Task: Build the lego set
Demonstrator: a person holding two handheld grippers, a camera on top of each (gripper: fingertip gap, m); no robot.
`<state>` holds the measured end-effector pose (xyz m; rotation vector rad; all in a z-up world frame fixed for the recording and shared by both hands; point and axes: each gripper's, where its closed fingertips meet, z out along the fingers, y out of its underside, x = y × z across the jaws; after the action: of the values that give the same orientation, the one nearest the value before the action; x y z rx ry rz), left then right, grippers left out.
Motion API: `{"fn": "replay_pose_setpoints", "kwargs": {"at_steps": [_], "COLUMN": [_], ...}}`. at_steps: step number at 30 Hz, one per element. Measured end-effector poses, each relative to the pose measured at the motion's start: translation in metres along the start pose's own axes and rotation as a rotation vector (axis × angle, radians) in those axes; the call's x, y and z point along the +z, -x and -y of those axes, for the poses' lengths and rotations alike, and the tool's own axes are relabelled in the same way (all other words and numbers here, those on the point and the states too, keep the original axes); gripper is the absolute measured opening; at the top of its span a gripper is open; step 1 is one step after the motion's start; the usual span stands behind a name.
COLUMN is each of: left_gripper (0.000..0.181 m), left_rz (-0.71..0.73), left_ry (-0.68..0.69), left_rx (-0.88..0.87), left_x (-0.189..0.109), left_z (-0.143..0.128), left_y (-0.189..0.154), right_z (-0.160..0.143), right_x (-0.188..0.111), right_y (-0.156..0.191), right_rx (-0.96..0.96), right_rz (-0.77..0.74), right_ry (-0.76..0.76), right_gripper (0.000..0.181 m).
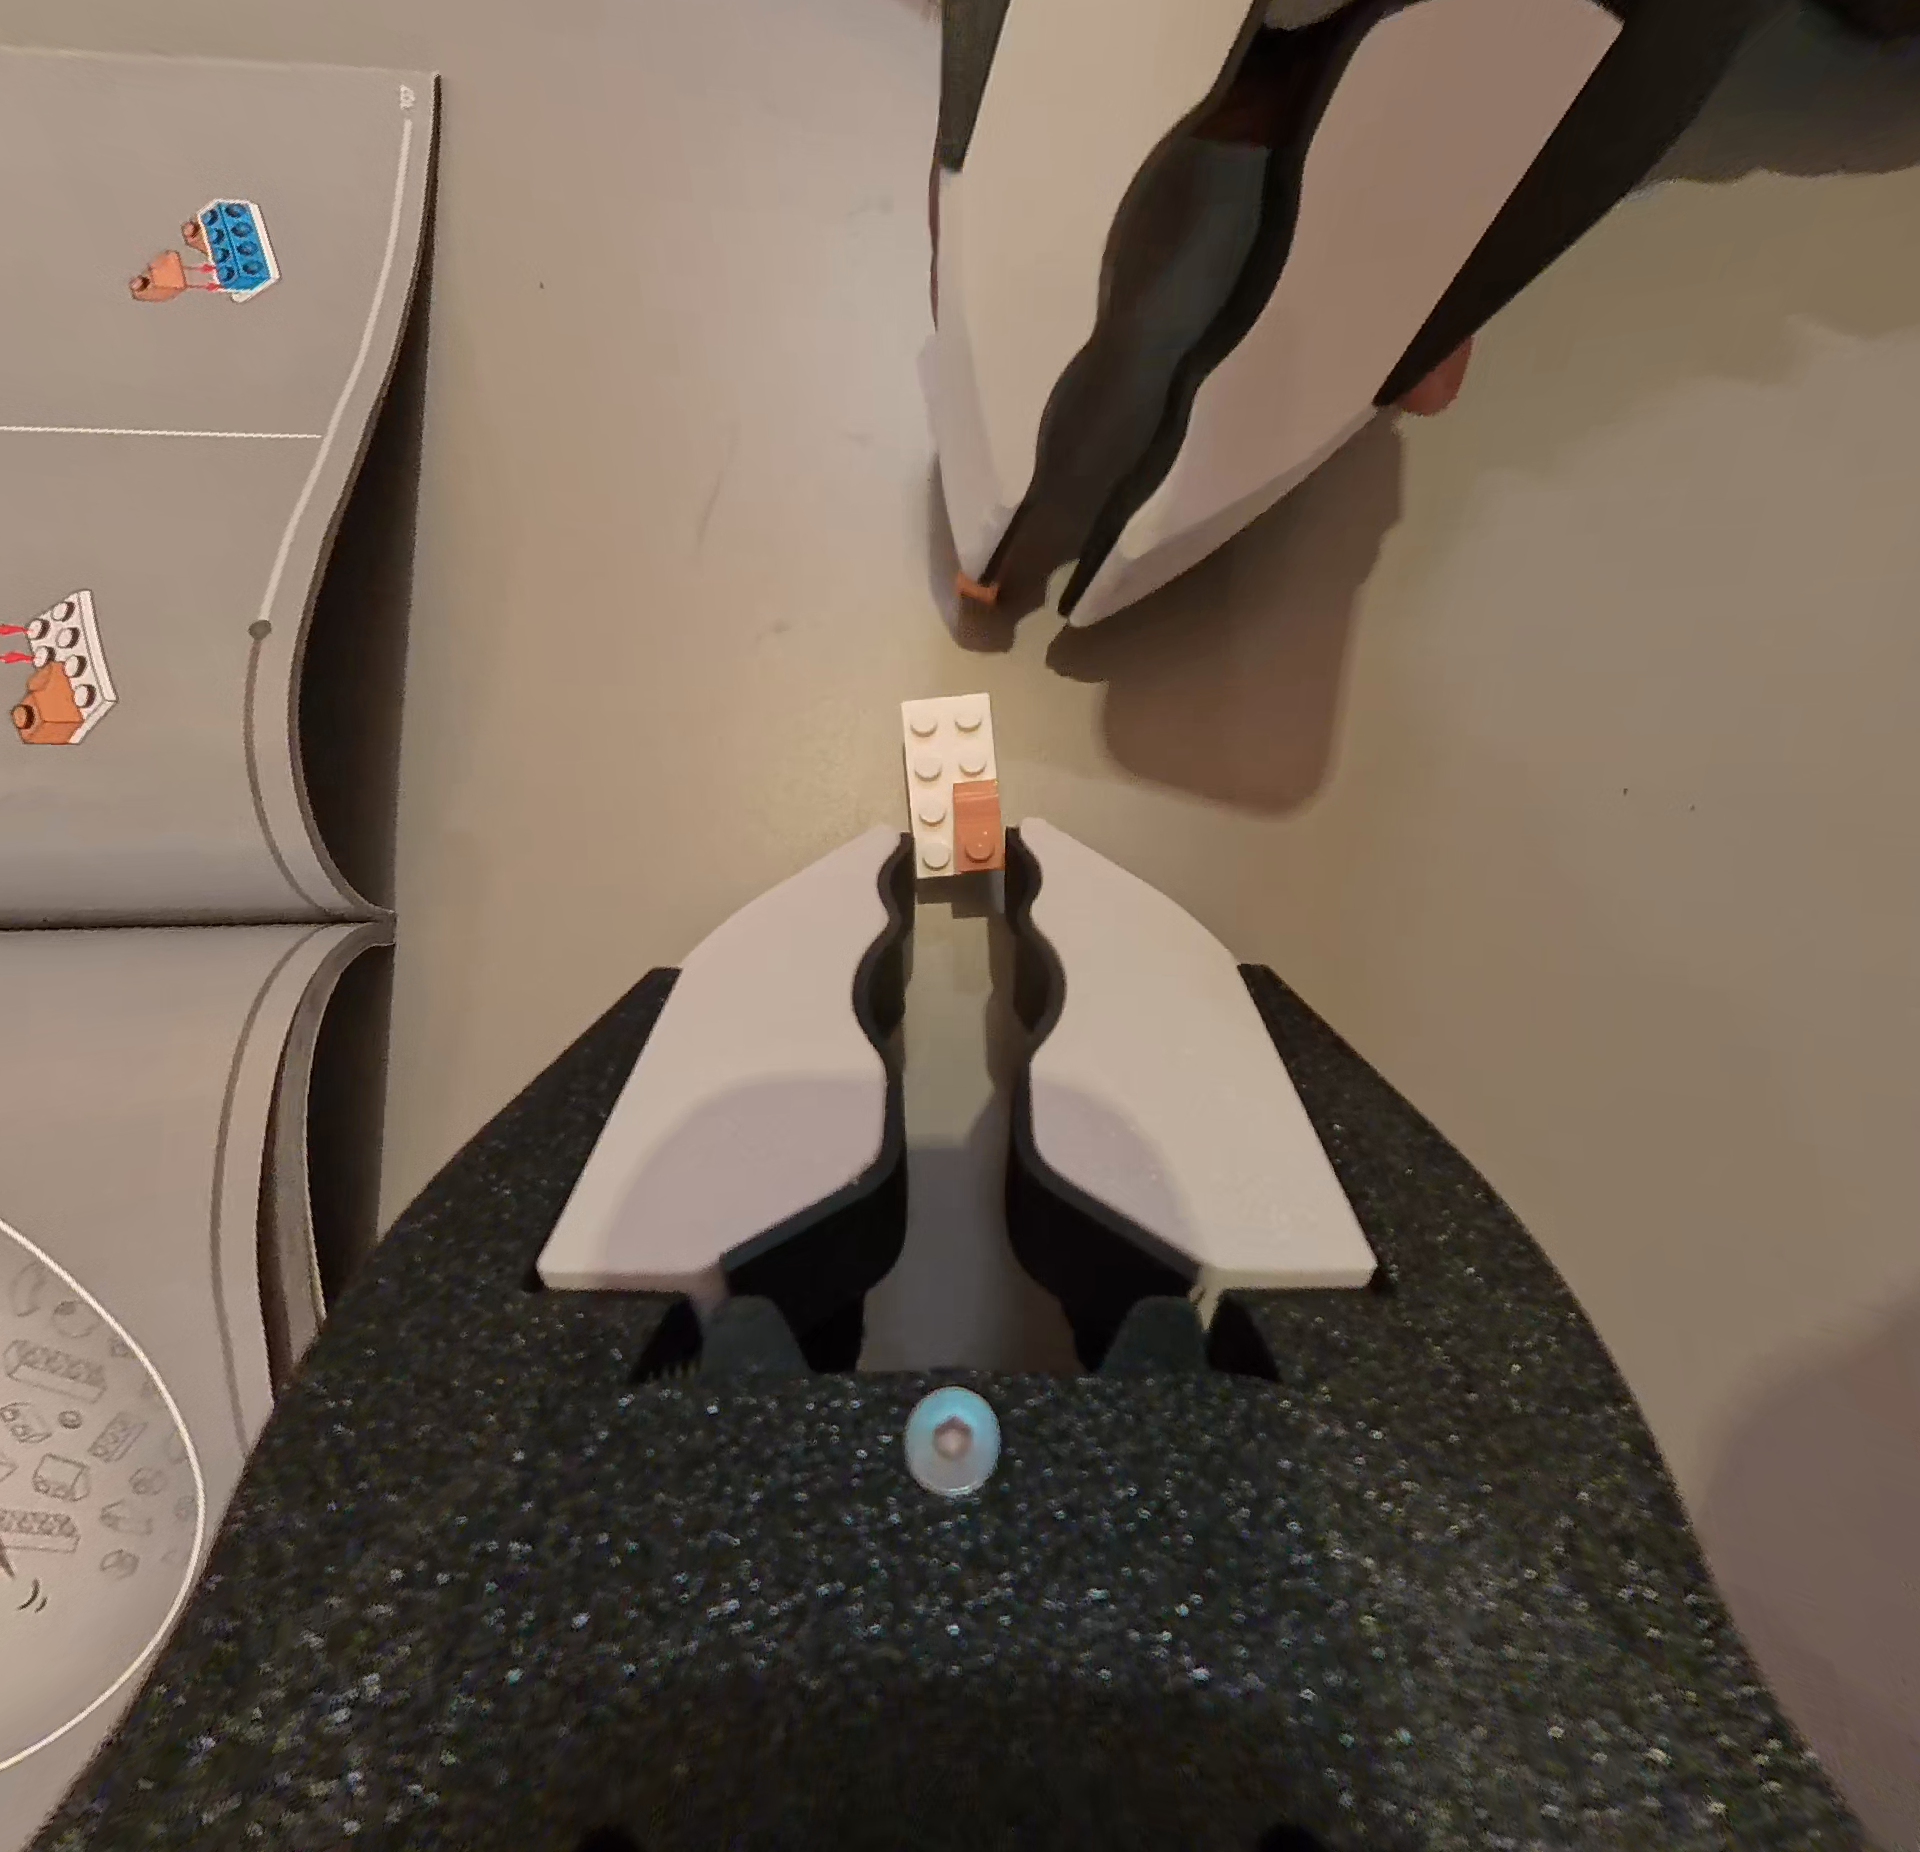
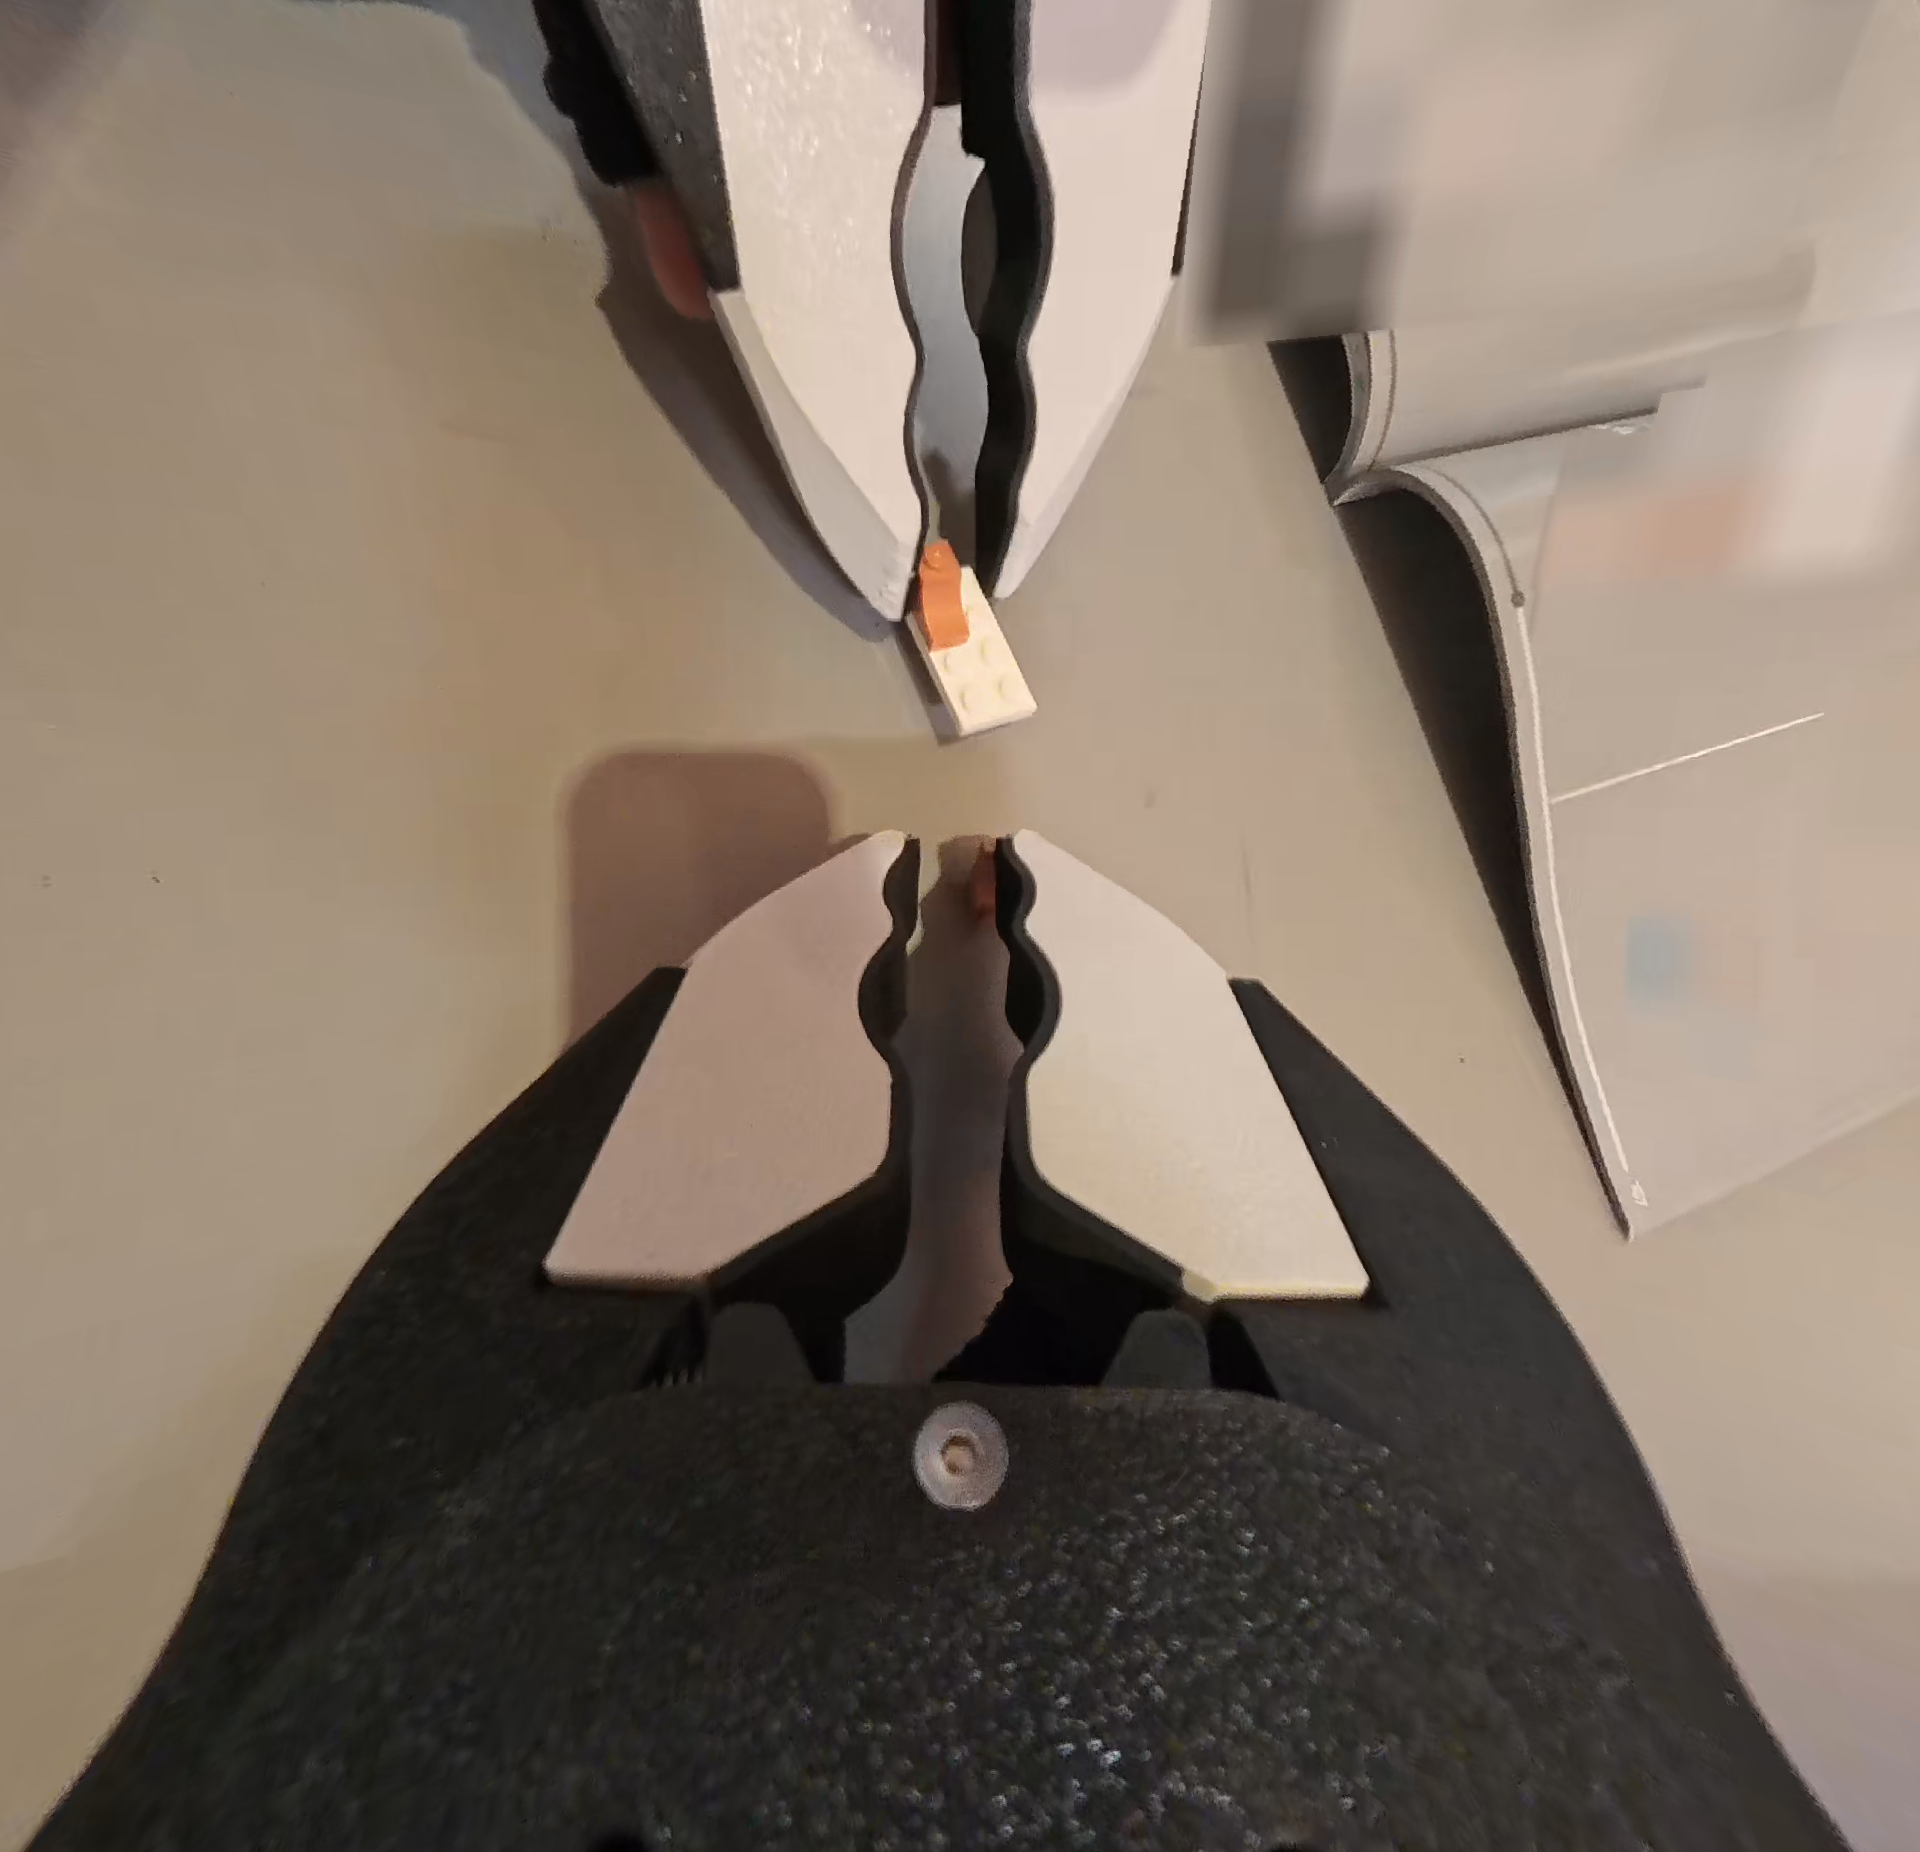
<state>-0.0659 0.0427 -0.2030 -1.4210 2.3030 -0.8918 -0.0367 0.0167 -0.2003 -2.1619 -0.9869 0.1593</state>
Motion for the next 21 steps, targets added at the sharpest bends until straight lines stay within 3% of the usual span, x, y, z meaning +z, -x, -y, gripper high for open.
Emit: {"fn": "replay_pose_setpoints", "kwargs": {"at_steps": [8, 15, 21], "left_gripper": [0.016, 0.016, 0.016], "left_rz": [-0.005, -0.005, -0.002], "left_ry": [0.011, 0.021, 0.03], "left_rx": [-0.001, 0.009, 0.016], "left_x": [0.001, 0.001, 0.002], "left_z": [-0.002, -0.003, -0.005], "left_y": [-0.001, -0.001, 0.0], "right_z": [0.006, -0.007, -0.004], "right_x": [0.011, 0.009, 0.011], "right_y": [0.001, -0.006, -0.005], "right_rx": [-0.041, 0.075, 0.079], "right_rz": [-0.019, -0.005, 0.022], "right_ry": [0.044, 0.052, 0.028], "right_gripper": [0.021, 0.02, 0.008]}}
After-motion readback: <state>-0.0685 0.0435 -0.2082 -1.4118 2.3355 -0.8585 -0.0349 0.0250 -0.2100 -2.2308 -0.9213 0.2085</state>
